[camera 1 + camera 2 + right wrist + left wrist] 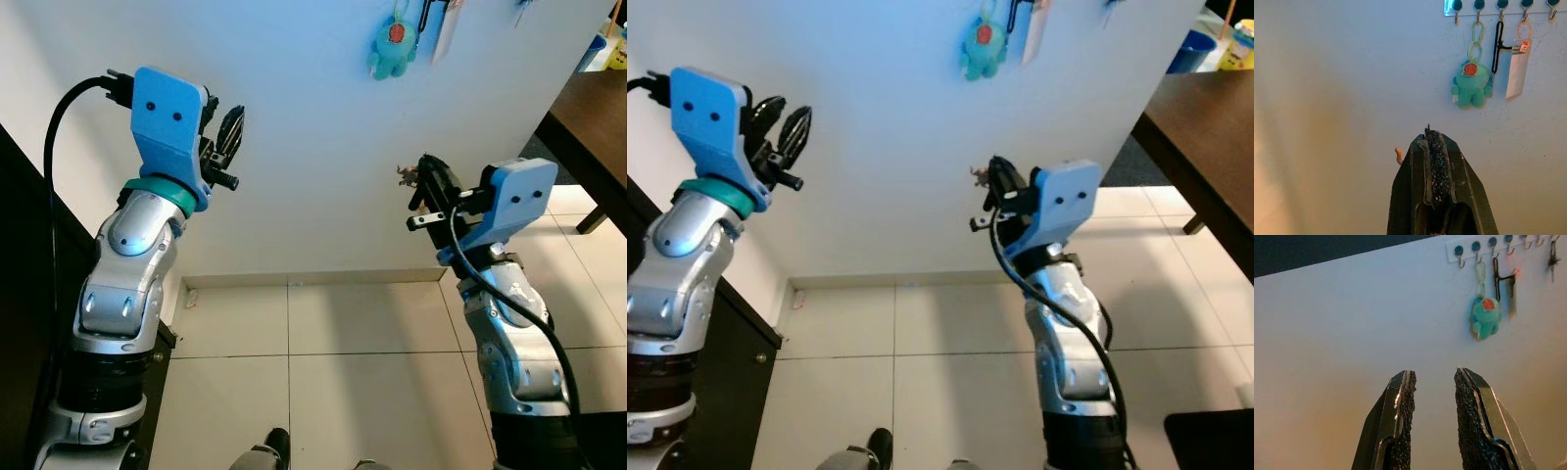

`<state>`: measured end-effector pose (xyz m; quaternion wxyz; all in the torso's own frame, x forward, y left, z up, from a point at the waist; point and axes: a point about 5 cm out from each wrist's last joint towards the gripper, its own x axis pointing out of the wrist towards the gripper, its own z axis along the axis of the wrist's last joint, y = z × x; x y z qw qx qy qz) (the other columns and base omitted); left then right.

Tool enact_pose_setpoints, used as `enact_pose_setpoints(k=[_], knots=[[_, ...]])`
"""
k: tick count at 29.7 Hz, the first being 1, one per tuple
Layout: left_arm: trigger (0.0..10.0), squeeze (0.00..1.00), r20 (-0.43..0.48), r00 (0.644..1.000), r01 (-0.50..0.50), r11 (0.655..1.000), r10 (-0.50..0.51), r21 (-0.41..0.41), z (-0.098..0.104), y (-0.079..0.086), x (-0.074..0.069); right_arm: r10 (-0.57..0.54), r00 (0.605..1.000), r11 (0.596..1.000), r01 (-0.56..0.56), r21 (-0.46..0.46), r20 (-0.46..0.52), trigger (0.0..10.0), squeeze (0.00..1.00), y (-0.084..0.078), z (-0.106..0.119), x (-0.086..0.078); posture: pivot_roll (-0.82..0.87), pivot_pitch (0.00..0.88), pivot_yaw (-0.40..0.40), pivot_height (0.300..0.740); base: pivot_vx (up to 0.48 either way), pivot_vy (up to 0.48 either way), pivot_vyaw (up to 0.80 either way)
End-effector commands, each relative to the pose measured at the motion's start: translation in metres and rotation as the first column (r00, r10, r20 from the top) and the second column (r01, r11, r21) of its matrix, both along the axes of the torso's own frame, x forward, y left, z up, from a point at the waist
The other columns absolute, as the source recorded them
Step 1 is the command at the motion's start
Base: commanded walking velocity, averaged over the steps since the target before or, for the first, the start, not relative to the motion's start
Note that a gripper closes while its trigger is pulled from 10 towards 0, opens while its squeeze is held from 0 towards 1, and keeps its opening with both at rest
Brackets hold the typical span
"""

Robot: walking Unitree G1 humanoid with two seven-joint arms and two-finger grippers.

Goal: Hang keys on a hook

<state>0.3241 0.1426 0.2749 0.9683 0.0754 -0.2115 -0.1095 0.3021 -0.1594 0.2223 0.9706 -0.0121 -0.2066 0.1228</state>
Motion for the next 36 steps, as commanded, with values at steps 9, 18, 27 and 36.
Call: enact_pose_setpoints(k=[9,18,27,36], knots=[[10.0,0.00,0.008,1.000,0.029,0.999,-0.028,-0.014,0.007,-0.001,0.002,0.031,1.000,0.999,-0.031,0.014,-0.003,10.0,0.00,0.007,0.000,-0.001,-0.06,0.018,0.152,0.740,0.000,0.000,0.00],[10.0,0.00,0.006,0.999,0.032,0.999,-0.032,-0.010,0.006,-0.002,0.000,0.036,0.999,0.999,-0.035,0.021,-0.002,10.0,0.00,0.010,0.001,0.000,-0.05,0.018,0.149,0.740,0.000,0.000,0.00],[10.0,0.00,0.014,0.999,0.038,0.999,-0.038,-0.009,0.010,-0.003,0.003,0.040,0.999,0.999,-0.040,0.027,-0.001,10.0,0.00,0.015,0.000,0.002,-0.05,0.018,0.164,0.740,0.000,0.000,0.00],[10.0,0.00,0.008,0.999,0.043,0.999,-0.043,0.012,0.009,-0.003,0.004,0.020,1.000,0.999,-0.020,0.034,0.013,10.0,0.00,0.016,0.001,0.003,-0.05,0.005,0.173,0.740,0.000,0.000,0.00]])
